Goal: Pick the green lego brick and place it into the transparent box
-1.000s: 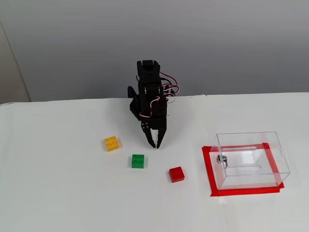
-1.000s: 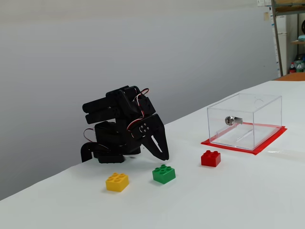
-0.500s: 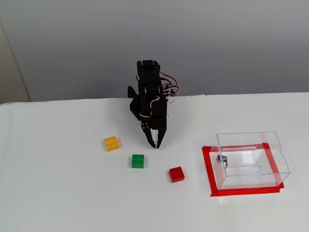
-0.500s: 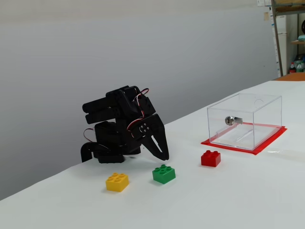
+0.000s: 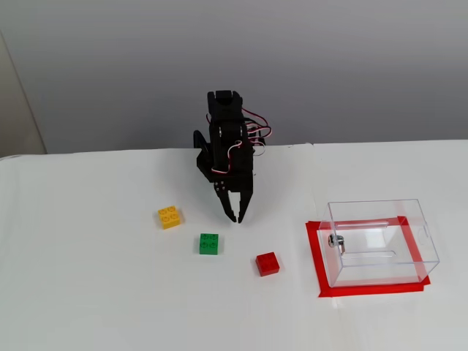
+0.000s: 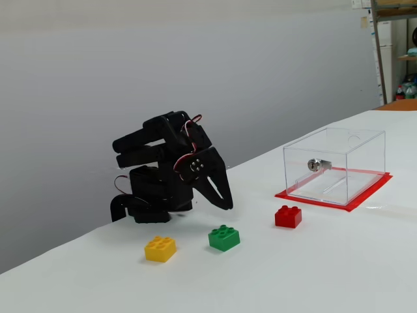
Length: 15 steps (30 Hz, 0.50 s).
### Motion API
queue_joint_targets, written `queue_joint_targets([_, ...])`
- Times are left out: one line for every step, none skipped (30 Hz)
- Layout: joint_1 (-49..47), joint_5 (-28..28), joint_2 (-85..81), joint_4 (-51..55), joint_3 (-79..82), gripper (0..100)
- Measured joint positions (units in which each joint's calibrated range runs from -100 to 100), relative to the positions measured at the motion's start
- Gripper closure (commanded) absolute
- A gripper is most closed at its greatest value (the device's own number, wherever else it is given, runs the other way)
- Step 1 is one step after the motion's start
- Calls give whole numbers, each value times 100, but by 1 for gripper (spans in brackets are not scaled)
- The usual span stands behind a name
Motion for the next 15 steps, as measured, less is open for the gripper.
queue_joint_targets([0,64,178,0,-185,99])
queue_joint_targets([0,112,372,0,-371,99])
queue_joint_targets([0,156,592,0,-547,99])
queue_joint_targets([0,181,820,0,-724,99])
queue_joint_targets([0,191,1066,0,-900,99])
queue_joint_targets([0,200,1302,0,-1077,99])
queue_joint_targets([0,210,1514,0,-1244,99])
queue_joint_targets([0,210,1725,0,-1430,99])
queue_joint_targets([0,210,1920,0,-1615,99])
queue_joint_targets([0,210,2063,0,-1809,99])
queue_joint_targets([0,205,2173,0,-2004,99])
queue_joint_targets([0,200,2283,0,-2198,99])
queue_joint_targets([0,200,2419,26,-2401,99])
queue_joint_targets([0,200,2503,60,-2524,99])
queue_joint_targets([43,195,2622,77,-2657,99])
